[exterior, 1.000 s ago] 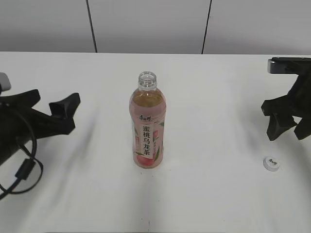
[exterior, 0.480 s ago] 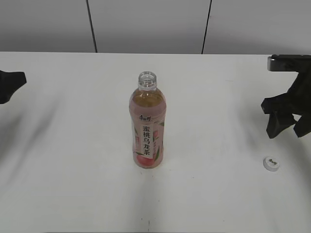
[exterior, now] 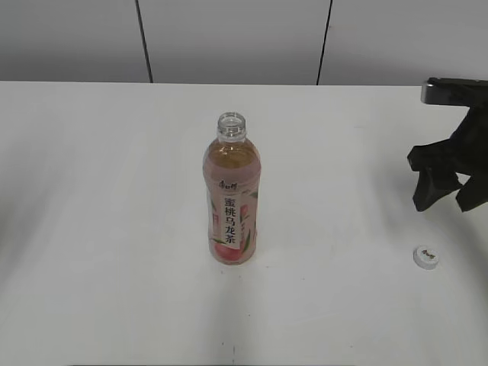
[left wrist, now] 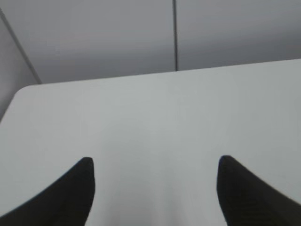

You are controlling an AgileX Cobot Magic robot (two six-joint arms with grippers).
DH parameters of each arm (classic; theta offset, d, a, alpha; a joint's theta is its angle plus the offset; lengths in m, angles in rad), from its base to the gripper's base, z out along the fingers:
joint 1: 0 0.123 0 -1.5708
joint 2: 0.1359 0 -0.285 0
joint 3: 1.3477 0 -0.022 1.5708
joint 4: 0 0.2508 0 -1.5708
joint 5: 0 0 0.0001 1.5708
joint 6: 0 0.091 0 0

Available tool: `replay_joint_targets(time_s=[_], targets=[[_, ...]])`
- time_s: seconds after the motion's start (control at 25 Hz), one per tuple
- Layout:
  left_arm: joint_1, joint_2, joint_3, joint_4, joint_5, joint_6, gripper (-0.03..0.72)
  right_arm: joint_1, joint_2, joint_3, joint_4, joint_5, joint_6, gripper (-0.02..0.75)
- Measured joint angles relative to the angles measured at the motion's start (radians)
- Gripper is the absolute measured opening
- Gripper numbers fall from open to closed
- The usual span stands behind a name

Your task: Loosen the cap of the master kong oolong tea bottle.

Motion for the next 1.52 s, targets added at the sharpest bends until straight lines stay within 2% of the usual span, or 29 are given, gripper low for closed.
replay_joint_targets(time_s=[0.12, 0.2, 0.28, 0.36, 0.44, 0.48, 0.68, 0.92, 1.12, 1.36, 1.52], targets=[[-0.021, -0.092, -0.003, -0.066, 0.242, 0.0, 0.483, 0.0, 0.0, 0.0, 0.035, -0.002, -0.006, 0.48], [-0.028, -0.146, -0.024, -0.199, 0.41, 0.028, 0.483, 0.0, 0.0, 0.0, 0.063, -0.003, -0.02, 0.48], [-0.028, -0.213, -0.047, -0.371, 0.529, 0.161, 0.483, 0.0, -0.001, 0.0, 0.102, -0.003, -0.046, 0.48], [-0.028, -0.257, -0.082, -0.581, 0.622, 0.352, 0.483, 0.0, -0.006, 0.0, 0.147, -0.002, -0.068, 0.48], [-0.029, -0.313, -0.12, -0.71, 0.696, 0.464, 0.483, 0.0, -0.022, 0.001, 0.176, 0.0, -0.084, 0.48], [-0.029, -0.35, -0.139, -0.741, 0.732, 0.493, 0.483, 0.0, -0.036, 0.004, 0.182, 0.001, -0.086, 0.48], [-0.029, -0.526, -0.158, -0.735, 0.923, 0.533, 0.482, 0.0, -0.144, 0.039, 0.183, 0.032, -0.093, 0.48], [-0.035, -0.647, -0.128, -0.729, 0.958, 0.54, 0.48, 0.0, -0.314, 0.049, 0.14, 0.179, -0.093, 0.48], [-0.081, -0.684, -0.13, -0.773, 0.997, 0.54, 0.48, 0.0, -0.487, 0.049, 0.092, 0.305, -0.033, 0.48], [-0.154, -0.72, -0.122, -0.724, 1.11, 0.541, 0.48, 0.0, -0.735, 0.049, -0.044, 0.318, 0.057, 0.48], [-0.178, -0.763, -0.118, -0.713, 1.127, 0.541, 0.471, 0.0, -0.933, 0.076, -0.095, 0.322, 0.088, 0.48]])
